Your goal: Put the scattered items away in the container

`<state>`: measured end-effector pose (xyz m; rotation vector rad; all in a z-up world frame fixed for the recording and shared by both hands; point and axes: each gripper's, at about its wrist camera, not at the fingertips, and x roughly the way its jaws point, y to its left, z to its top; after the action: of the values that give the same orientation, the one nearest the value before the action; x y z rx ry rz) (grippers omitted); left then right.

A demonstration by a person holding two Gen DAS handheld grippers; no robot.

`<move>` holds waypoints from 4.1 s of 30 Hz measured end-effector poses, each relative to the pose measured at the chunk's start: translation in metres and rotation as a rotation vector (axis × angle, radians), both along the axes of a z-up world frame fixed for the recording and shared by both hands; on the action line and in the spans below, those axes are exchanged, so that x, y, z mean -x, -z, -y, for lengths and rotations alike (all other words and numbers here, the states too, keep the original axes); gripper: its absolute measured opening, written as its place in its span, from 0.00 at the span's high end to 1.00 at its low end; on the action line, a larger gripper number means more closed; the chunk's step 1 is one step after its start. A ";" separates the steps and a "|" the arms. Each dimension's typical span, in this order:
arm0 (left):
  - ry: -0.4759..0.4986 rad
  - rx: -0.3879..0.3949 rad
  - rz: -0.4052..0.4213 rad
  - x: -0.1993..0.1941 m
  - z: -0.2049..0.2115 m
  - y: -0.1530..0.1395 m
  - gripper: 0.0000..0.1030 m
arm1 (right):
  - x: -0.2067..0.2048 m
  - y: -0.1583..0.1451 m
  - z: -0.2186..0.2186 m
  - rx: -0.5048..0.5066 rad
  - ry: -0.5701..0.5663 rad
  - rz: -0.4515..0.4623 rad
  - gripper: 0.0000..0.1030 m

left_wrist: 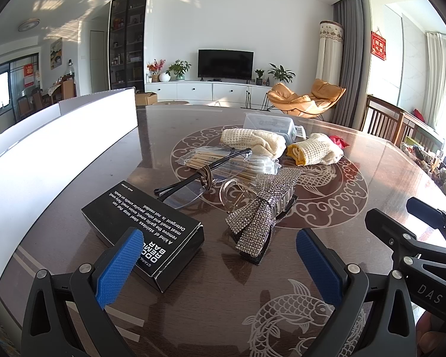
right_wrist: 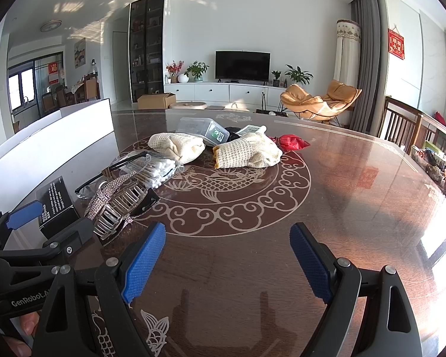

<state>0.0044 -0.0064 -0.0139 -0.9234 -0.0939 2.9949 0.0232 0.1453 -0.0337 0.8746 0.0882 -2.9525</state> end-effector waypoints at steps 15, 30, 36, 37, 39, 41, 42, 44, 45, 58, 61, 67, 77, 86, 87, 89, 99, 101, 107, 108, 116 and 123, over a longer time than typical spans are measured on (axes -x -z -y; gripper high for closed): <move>-0.007 0.006 0.054 -0.015 0.026 -0.003 0.00 | 0.002 0.002 -0.004 0.018 0.002 0.010 0.16; -0.180 -0.115 0.214 0.014 0.074 -0.012 0.00 | 0.001 0.000 -0.017 0.096 0.005 0.001 0.16; -0.358 -0.105 0.308 0.066 0.067 -0.009 0.00 | 0.001 0.000 -0.020 0.112 0.002 0.000 0.16; -0.390 -0.116 0.341 0.074 0.069 -0.003 0.00 | 0.001 0.000 -0.020 0.116 0.001 0.000 0.16; -0.437 -0.139 0.401 0.084 0.073 0.010 0.00 | 0.001 0.000 -0.021 0.122 -0.002 -0.003 0.16; -0.472 -0.140 0.441 0.089 0.076 0.020 0.00 | 0.000 0.000 -0.022 0.127 -0.005 -0.005 0.16; -0.483 -0.123 0.442 0.089 0.075 0.021 0.00 | 0.000 0.000 -0.022 0.129 -0.006 -0.006 0.16; -0.485 -0.096 0.448 0.091 0.073 0.023 0.00 | 0.000 0.000 -0.022 0.132 -0.007 -0.007 0.16; -0.484 -0.081 0.453 0.092 0.071 0.025 0.00 | 0.000 -0.001 -0.022 0.134 -0.008 -0.008 0.16; -0.268 -0.002 0.429 0.062 0.091 0.025 0.00 | 0.000 -0.001 -0.022 0.140 -0.021 -0.003 0.16; -0.225 0.011 0.412 0.057 0.098 0.025 0.00 | 0.007 0.001 -0.012 0.163 -0.052 0.076 0.16; -0.205 0.014 0.412 0.056 0.111 0.026 0.00 | 0.047 0.006 0.031 0.425 -0.164 0.257 0.16; -0.181 0.016 0.413 0.066 0.119 0.028 0.00 | 0.097 0.034 0.102 0.324 -0.098 0.398 0.15; -0.139 0.026 0.383 0.064 0.111 0.023 0.31 | 0.106 0.033 0.095 0.156 -0.163 0.350 0.42; -0.114 0.036 0.368 0.061 0.105 0.021 0.38 | 0.104 0.032 0.088 0.148 -0.165 0.351 0.42; -0.084 0.026 0.358 0.058 0.097 0.020 0.43 | 0.097 0.031 0.072 0.130 -0.178 0.346 0.42; -0.028 0.042 0.288 0.046 0.066 0.021 0.39 | 0.075 0.032 0.016 0.032 -0.209 0.336 0.38; -0.042 0.044 0.304 0.050 0.064 0.022 0.23 | 0.077 0.033 0.019 0.023 -0.195 0.334 0.36; -0.071 0.048 0.322 0.057 0.063 0.027 0.11 | 0.085 0.038 0.036 -0.018 -0.149 0.339 0.26; -0.071 0.048 0.322 0.058 0.063 0.028 0.11 | 0.087 0.039 0.036 -0.015 -0.142 0.339 0.26; -0.065 0.044 0.344 0.064 0.062 0.031 0.00 | 0.085 0.039 0.035 -0.015 -0.142 0.339 0.25; -0.074 0.044 0.343 0.065 0.061 0.032 0.00 | 0.086 0.039 0.034 -0.014 -0.142 0.338 0.25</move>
<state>-0.0608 -0.0675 -0.0462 -1.4608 -0.0637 2.8789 -0.0628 0.1111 -0.0731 1.2958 0.1464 -2.6358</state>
